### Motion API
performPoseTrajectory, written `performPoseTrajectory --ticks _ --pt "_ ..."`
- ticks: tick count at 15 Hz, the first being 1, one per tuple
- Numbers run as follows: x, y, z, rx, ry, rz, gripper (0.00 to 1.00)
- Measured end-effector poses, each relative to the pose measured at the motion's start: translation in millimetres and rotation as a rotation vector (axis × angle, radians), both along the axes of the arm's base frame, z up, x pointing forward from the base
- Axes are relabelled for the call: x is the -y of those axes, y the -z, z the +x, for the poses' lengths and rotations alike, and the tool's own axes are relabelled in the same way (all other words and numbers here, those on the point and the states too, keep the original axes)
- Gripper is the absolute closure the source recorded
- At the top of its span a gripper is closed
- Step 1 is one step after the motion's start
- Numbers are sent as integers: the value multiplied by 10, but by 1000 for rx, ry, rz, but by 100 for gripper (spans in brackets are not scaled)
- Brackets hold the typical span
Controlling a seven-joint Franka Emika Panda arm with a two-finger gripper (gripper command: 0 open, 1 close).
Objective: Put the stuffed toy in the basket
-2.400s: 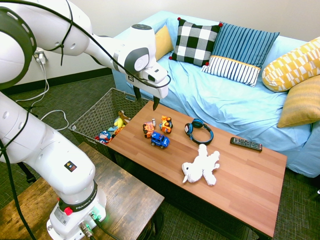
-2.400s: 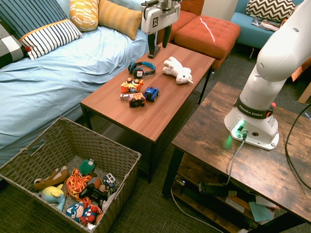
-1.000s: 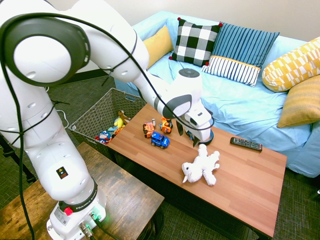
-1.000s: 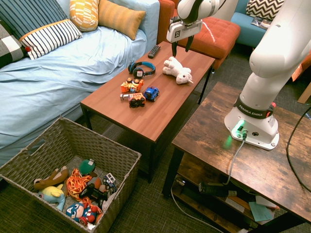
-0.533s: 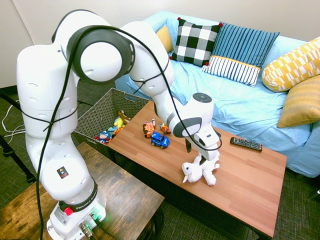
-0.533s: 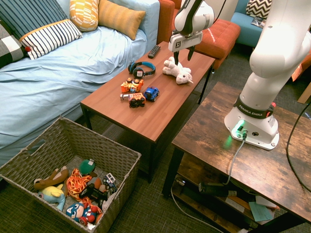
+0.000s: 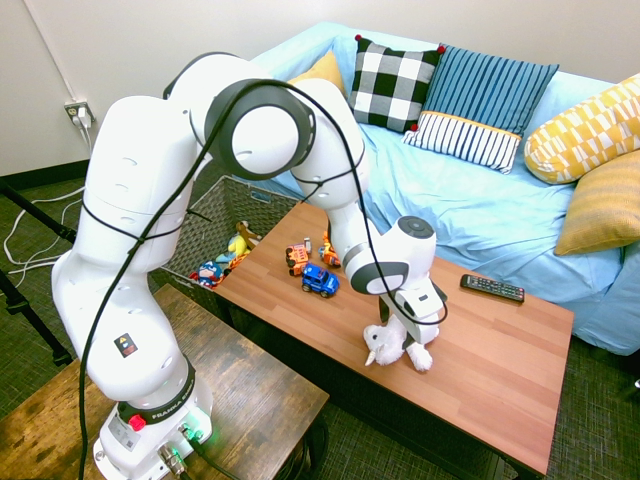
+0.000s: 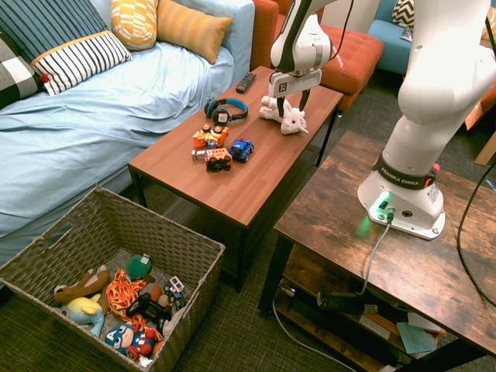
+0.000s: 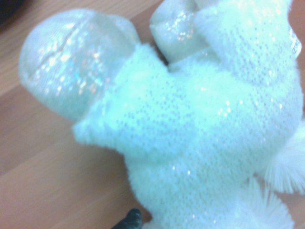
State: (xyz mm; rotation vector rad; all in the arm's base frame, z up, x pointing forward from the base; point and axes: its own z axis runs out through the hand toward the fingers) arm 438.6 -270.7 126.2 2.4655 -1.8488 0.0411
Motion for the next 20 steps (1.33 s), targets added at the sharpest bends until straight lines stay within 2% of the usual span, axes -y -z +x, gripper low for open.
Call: performPoseTrajectory --ticks 3,4,15,20 --pt "32 145 22 -11 4 4 0" --pt "30 185 22 -13 3 5 100" --pt "-10 368 15 -19 15 30 100" --pt "-24 397 37 -9 -34 48 100"
